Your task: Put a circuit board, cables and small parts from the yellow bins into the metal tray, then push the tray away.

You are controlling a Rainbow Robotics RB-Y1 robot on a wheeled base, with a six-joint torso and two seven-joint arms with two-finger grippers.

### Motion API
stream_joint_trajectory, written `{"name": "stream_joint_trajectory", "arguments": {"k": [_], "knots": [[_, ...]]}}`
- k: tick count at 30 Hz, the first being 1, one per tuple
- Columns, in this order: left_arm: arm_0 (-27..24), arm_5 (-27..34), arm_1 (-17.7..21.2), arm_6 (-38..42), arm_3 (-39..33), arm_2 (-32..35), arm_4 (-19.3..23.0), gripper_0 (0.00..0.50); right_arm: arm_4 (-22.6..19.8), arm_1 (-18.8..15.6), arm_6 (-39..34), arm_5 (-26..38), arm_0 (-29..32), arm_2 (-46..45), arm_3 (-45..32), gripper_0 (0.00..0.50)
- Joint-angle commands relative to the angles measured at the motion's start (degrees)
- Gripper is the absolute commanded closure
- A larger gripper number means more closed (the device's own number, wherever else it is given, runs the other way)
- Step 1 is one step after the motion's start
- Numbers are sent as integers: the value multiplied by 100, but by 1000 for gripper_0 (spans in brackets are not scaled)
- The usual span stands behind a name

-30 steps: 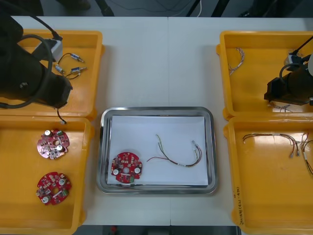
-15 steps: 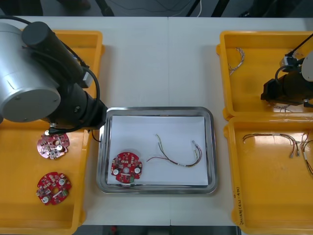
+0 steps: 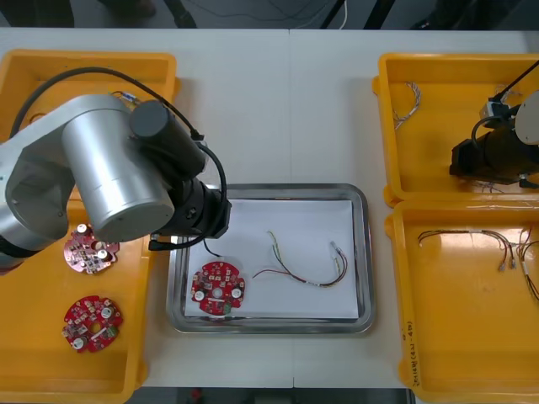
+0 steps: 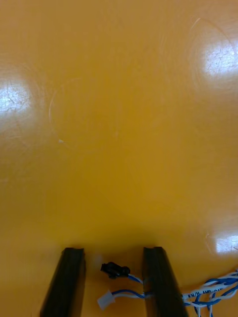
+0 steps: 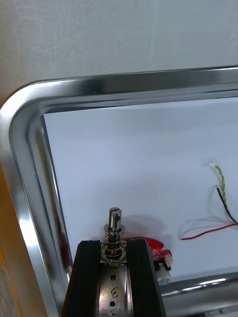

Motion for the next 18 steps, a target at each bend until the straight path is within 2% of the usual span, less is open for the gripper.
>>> {"name": "stream_joint_trajectory", "arguments": {"k": [1,2,12,18], "knots": [[-241,-312,-194,215,259,-258,-197,500,-84,64,-117,-51,19,115,44,465],[-241,-365,-203,206,320,-310,-250,500,-84,72,-117,-59,19,115,36,500],[-276,-1042,-264,180,927,-750,-602,500,-76,-33,-55,-51,-218,53,-8,500],[-276,-1095,-282,206,1015,-794,-610,500,-67,-165,-29,222,-499,53,-8,500]]}}
